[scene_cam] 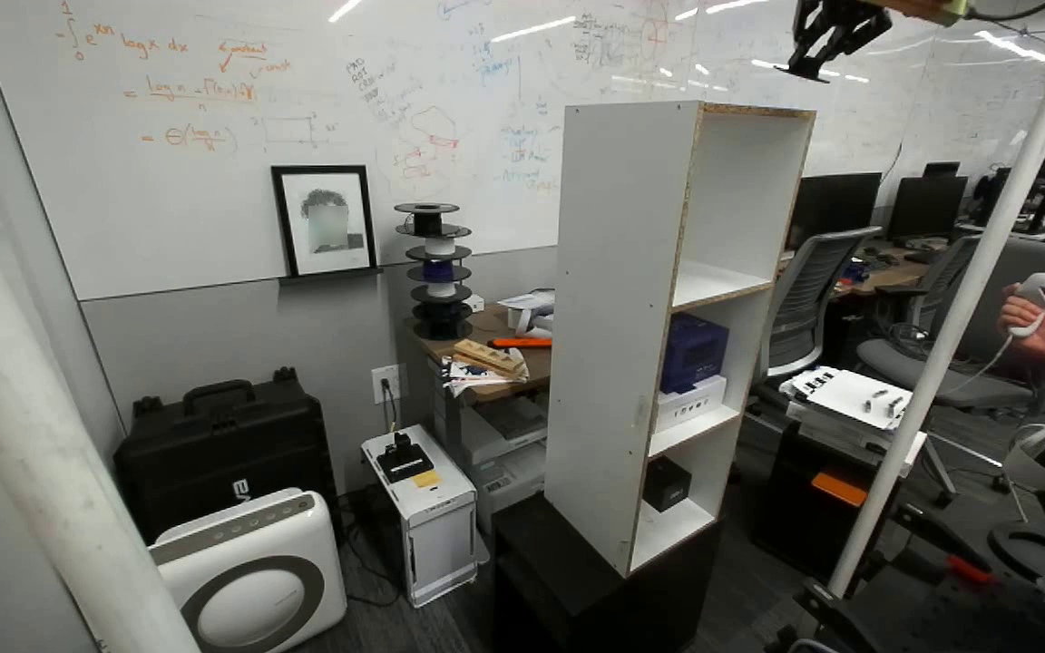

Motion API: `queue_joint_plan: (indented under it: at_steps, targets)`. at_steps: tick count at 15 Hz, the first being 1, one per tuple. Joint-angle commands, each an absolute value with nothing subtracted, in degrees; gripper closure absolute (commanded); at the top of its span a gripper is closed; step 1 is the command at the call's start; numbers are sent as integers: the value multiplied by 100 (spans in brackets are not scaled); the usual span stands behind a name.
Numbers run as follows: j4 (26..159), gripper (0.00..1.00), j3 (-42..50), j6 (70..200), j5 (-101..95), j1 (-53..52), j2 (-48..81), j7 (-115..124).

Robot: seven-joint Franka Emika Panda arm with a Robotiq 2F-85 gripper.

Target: Put the black object on the top shelf

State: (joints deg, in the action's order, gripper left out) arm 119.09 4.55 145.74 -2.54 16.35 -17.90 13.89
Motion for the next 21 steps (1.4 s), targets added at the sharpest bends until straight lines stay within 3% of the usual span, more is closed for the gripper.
queue_joint_plan:
  at_steps: [1,2,3,4,10,14,21]
  targets:
    - [10661,87,484,14000,-135,1379,-774,1615]
    - [10462,86,479,13856,-174,1326,-607,1673]
    - [10245,45,471,13601,-242,1274,-447,1768]
    - [10056,44,476,13399,-281,1223,-309,1866]
    - [9867,0,556,12334,-142,1007,-398,1760]
    - [10827,0,578,12071,-278,1023,-1315,1689]
    - [12823,0,658,10315,-144,971,-2655,651]
